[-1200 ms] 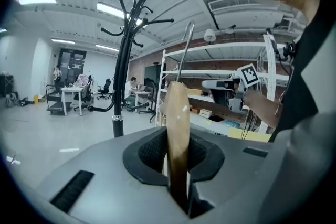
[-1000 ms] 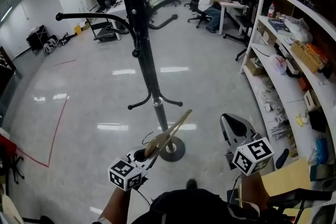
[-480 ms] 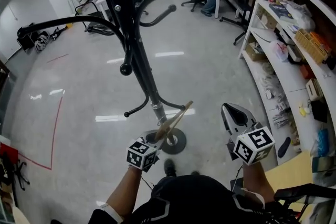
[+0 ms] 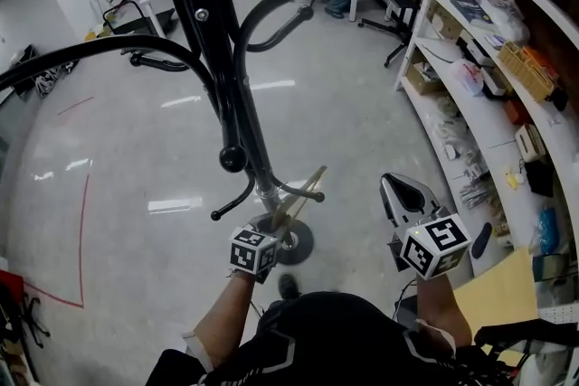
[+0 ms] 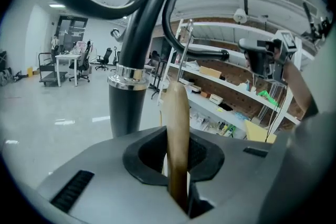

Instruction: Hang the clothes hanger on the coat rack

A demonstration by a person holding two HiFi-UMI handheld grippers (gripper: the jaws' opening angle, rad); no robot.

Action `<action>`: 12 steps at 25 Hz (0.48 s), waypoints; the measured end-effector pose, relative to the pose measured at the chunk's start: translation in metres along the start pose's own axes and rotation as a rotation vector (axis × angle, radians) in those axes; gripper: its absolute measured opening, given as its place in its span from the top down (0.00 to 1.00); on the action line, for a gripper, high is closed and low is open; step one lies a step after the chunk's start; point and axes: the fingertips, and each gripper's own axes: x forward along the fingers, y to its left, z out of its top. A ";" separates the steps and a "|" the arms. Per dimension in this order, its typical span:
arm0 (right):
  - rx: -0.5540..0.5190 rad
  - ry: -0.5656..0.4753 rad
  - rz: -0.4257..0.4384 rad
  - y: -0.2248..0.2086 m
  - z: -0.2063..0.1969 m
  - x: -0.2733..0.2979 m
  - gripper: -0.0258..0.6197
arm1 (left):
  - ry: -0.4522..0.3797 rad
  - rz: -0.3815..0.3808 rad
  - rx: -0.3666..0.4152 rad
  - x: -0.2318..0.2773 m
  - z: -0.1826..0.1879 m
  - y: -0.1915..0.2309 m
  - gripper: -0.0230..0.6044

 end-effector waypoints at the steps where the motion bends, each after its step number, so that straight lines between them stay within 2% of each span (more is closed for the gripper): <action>1: 0.001 -0.001 -0.004 -0.001 0.000 0.001 0.95 | 0.006 0.000 0.001 0.003 -0.001 0.001 0.91; 12: -0.003 0.031 -0.014 -0.003 -0.012 0.006 0.95 | 0.011 0.006 0.015 0.030 -0.007 0.005 0.91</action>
